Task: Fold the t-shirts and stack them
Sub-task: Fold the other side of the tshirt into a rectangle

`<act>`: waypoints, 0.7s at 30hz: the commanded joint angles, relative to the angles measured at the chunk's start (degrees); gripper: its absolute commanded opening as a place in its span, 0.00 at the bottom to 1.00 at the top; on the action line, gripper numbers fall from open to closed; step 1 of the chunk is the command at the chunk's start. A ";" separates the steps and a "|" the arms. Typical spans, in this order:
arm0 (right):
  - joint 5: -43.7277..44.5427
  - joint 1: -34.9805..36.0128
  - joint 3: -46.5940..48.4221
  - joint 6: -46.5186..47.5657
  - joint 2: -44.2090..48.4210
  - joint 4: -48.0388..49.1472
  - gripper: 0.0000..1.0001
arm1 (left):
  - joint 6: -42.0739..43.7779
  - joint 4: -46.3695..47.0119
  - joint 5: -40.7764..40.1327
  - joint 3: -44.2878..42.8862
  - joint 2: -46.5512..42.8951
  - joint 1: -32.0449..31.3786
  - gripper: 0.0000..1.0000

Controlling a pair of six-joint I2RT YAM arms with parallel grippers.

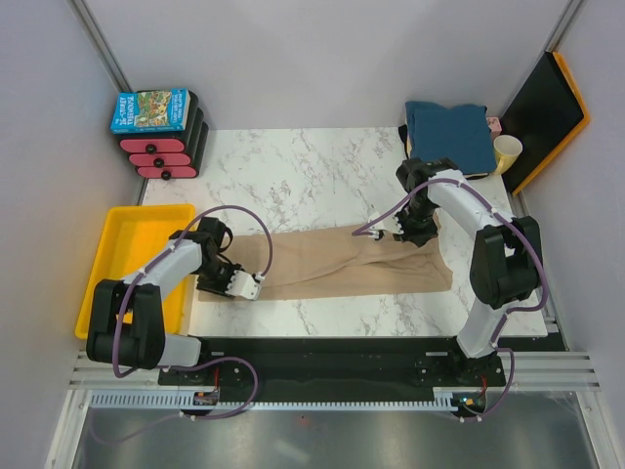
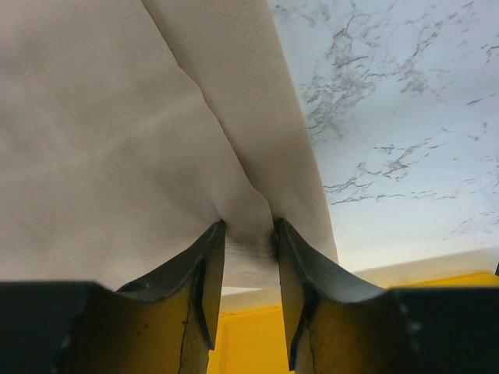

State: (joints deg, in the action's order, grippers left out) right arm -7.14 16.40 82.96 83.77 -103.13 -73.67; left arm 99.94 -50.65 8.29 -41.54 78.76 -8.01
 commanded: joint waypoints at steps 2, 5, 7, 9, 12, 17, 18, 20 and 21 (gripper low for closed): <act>-0.16 0.47 1.59 0.17 0.65 0.11 0.00 | -0.54 -0.67 -0.39 -0.91 0.08 -0.25 0.38; -0.25 0.47 1.68 0.34 0.39 0.11 0.00 | -0.45 -1.20 -0.38 -1.44 -0.10 -0.16 0.34; -0.16 0.38 1.77 0.43 0.30 0.10 0.00 | -0.45 -1.90 -0.30 -1.96 -0.19 -0.16 0.32; -0.16 0.47 1.94 0.43 0.21 0.10 0.00 | -0.36 -2.52 -0.38 -2.40 -0.27 -0.16 0.30; -0.16 0.47 2.12 0.61 0.04 0.19 0.00 | -0.36 -3.05 -0.38 -3.11 -0.36 -0.16 0.23; -0.33 0.38 2.56 0.61 -0.40 0.10 0.00 | -0.71 -3.31 -0.38 -3.46 0.43 -0.16 0.02; -0.33 0.38 2.56 0.61 -0.40 0.10 0.00 | -0.80 -3.31 -0.38 -3.72 0.43 -0.25 0.02; -0.16 0.38 2.65 0.52 -0.40 0.19 0.00 | -1.67 -3.22 -0.30 -4.16 0.60 -0.16 0.02; 0.10 0.38 2.65 0.52 -0.49 0.19 0.00 | -2.03 -3.40 -0.30 -4.86 0.69 -0.16 0.02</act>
State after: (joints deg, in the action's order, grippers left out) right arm -7.03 16.56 83.53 83.79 -103.18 -73.60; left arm 99.68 -52.64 7.62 -43.59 79.05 -8.01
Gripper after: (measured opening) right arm 0.007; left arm 0.029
